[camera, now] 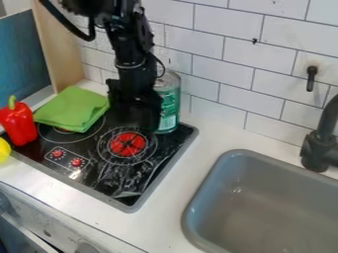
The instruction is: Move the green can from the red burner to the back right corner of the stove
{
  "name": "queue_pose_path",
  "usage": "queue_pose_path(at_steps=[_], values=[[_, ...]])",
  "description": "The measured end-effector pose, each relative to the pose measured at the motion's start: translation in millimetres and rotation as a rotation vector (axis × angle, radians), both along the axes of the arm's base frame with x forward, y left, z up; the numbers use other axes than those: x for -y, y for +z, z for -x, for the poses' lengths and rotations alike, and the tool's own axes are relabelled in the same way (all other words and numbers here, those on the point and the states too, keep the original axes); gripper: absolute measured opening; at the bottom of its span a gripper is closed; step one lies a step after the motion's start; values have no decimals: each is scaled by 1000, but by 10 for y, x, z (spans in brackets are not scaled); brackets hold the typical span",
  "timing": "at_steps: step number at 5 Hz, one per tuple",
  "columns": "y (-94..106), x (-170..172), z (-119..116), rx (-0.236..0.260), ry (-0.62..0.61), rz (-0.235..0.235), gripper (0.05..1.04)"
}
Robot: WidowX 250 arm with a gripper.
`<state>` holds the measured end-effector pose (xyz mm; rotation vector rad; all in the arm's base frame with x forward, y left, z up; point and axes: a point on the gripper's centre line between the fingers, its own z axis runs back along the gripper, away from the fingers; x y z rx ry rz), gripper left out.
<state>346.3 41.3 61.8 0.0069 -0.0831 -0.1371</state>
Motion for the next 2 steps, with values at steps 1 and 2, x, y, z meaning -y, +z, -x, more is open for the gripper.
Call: queue_pose_path(at_steps=[1,2], values=[[121,-1,133,10,-18,-11,1001],[202,-152,299,-12,8,-17,1001]])
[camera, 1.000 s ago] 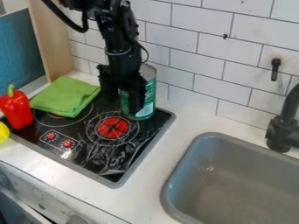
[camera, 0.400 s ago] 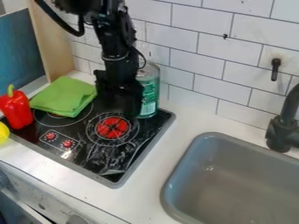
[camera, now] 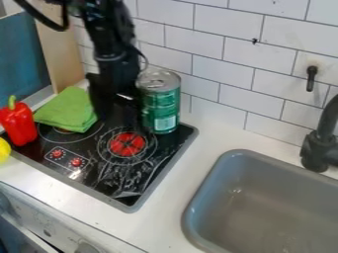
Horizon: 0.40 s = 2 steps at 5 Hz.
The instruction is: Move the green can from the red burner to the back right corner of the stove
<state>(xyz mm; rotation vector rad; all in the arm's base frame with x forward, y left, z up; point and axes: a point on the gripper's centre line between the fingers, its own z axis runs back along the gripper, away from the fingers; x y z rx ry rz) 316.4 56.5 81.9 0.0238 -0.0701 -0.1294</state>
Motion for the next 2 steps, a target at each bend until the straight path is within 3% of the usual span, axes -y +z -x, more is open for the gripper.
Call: queue_pose_path(at_steps=[2], values=[[423,-148,361,-40,-44,-20,1001]])
